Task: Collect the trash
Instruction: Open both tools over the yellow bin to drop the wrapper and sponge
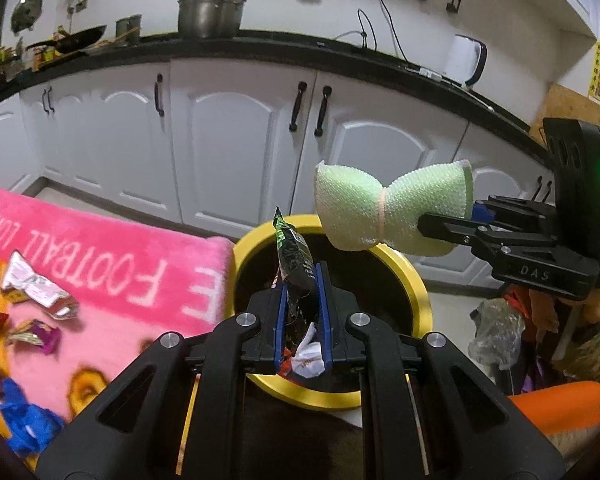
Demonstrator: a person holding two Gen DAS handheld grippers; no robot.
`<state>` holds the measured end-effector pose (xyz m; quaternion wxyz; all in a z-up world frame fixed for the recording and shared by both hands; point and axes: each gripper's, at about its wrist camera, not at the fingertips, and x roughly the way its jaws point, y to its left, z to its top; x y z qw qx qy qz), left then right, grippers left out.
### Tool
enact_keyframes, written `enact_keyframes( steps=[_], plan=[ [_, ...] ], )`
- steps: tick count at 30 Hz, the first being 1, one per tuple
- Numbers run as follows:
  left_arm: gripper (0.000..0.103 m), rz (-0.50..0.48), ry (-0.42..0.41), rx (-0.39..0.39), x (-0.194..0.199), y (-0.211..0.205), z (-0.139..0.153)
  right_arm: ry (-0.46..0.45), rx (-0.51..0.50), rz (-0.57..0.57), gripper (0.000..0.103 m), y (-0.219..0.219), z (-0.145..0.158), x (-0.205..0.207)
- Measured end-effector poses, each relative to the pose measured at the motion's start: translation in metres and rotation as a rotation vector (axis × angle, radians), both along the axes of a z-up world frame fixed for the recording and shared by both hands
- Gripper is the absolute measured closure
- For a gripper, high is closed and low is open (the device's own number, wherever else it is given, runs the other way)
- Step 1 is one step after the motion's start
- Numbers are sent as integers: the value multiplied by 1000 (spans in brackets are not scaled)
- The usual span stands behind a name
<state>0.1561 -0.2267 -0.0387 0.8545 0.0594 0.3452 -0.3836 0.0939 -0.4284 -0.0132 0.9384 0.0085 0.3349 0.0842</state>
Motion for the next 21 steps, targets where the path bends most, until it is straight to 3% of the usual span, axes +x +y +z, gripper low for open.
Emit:
enact_keyframes(
  steps=[21],
  plan=[
    [95,-81,94,55,13,-38,-47,93,43,-50,67,-19,-34,17]
  ],
)
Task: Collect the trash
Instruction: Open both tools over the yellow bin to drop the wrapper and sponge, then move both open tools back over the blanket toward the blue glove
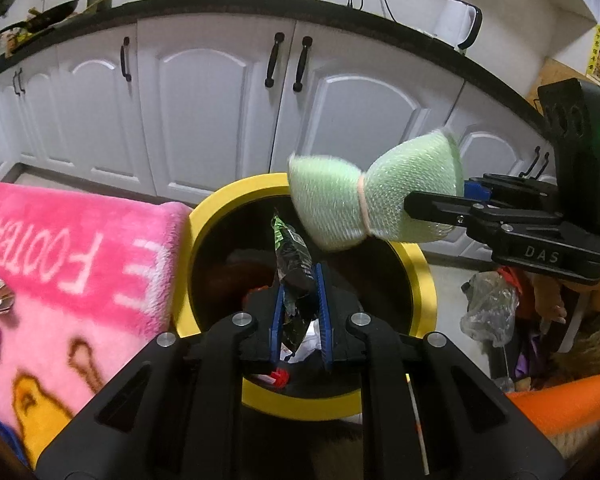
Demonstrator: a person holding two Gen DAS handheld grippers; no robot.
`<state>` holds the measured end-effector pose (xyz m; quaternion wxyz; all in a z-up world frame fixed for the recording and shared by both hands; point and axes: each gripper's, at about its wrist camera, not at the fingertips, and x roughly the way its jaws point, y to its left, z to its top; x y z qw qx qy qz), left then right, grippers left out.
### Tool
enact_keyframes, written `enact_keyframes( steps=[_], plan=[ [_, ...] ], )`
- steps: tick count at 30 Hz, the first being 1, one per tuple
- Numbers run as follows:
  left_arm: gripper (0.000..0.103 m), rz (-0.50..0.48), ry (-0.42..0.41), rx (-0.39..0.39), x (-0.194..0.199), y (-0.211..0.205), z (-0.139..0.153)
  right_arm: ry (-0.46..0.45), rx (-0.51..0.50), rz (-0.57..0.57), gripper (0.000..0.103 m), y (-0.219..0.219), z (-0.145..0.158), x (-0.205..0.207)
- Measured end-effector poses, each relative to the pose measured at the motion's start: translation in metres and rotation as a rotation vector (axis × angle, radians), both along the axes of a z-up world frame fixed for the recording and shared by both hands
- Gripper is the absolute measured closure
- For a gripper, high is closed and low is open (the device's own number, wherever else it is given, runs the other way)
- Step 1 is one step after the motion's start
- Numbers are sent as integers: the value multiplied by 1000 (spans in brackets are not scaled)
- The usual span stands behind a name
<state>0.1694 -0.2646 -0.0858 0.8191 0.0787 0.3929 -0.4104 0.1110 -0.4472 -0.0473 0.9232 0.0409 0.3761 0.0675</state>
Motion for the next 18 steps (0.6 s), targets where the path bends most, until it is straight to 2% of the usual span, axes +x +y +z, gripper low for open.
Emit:
enact_keyframes(
  steps=[3,5,8,12,13,18],
  plan=[
    [91,0,5,7,2,-2,-4,6,9,-8,67,-3,-3,1],
    [82,1,10,10,3,-4,-6,8,12,-13,67,-5,-4,3],
    [74,5,13,15,5,-5,-9,12,18,-22,66,-7,-5,3],
    [64,9,17,17,5,-5,-10,11,27,-36,59,-10,-5,2],
    [58,10,14,17,4,-4,-10,10,29,-39,59,-11,-4,2],
    [51,19,5,15,4,-1,-6,-2,30,-51,53,-12,1,1]
  ],
)
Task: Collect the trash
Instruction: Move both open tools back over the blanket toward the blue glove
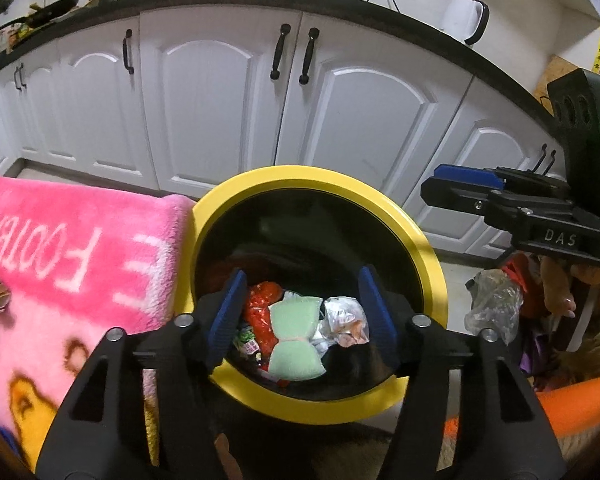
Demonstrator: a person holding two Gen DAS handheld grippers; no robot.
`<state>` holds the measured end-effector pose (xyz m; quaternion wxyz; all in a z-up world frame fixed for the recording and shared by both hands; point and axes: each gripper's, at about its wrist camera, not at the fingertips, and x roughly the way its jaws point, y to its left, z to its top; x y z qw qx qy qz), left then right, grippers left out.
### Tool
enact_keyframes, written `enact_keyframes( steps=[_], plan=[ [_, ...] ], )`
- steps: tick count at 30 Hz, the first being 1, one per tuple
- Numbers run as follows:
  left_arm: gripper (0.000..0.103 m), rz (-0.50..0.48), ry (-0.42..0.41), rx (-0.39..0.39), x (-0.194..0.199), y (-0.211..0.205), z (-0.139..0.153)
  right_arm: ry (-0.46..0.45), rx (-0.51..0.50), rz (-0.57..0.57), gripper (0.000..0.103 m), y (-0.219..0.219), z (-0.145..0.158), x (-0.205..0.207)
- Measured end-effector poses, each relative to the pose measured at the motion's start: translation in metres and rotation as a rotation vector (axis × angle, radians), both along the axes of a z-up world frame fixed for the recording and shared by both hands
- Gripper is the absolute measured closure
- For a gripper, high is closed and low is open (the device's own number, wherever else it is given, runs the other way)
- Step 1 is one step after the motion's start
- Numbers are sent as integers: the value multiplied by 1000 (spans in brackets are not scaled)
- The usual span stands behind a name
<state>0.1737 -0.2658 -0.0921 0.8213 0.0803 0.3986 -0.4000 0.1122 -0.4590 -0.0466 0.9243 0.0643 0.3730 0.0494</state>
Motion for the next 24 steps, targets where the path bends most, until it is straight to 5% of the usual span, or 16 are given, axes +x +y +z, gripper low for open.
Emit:
enact_keyframes(
  steps=[24],
  plan=[
    [13,166,-108,-32,-5,73,43,-82,-44,56,31,42,41,-6]
  ],
)
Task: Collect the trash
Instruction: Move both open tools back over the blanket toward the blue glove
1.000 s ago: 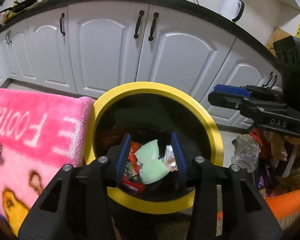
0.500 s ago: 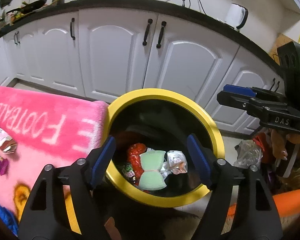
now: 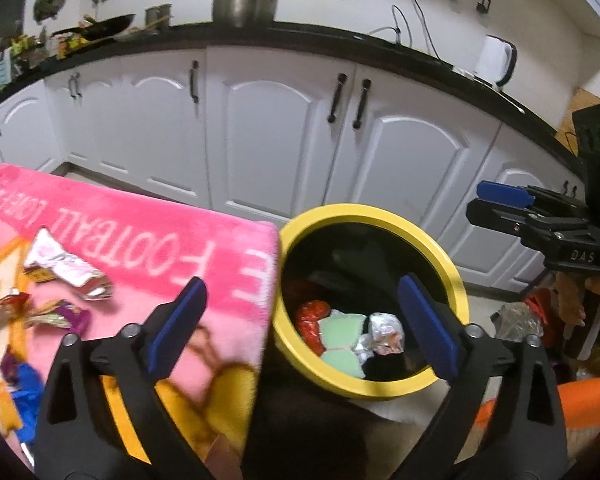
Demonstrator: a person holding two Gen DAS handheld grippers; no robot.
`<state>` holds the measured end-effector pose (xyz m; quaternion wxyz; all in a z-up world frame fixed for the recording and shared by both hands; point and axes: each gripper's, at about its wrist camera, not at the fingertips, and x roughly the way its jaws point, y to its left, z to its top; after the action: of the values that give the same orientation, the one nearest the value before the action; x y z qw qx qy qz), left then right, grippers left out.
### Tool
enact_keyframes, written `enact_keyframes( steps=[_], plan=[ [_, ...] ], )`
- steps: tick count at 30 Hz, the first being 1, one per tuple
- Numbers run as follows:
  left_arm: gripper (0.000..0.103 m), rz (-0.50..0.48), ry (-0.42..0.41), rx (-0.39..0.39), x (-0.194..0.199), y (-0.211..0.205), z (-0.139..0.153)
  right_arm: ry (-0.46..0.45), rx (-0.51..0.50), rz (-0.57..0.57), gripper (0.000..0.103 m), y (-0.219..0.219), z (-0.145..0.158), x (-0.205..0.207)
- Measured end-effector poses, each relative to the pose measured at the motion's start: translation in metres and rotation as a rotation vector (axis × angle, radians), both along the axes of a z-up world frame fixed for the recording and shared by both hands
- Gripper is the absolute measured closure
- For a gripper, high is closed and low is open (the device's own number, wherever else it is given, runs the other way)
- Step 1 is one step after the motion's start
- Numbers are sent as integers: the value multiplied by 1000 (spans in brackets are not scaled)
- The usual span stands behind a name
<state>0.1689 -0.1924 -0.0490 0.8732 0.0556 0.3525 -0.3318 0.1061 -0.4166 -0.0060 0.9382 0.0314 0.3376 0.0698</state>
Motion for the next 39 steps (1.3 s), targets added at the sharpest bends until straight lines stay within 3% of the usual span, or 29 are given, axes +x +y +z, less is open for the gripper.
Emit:
enact_keyframes(
  steps=[23,27,39],
  plan=[
    [11,200,-108,-51,-6,89,34,-46,-14,98,27,57,23,-1],
    [11,232,-117,-59,-6,103,36,-53,-16,120,22,70,26,0],
    [11,336,-120,-88,-1,154,40,-54,-26,188,21,107,30,5]
  ],
)
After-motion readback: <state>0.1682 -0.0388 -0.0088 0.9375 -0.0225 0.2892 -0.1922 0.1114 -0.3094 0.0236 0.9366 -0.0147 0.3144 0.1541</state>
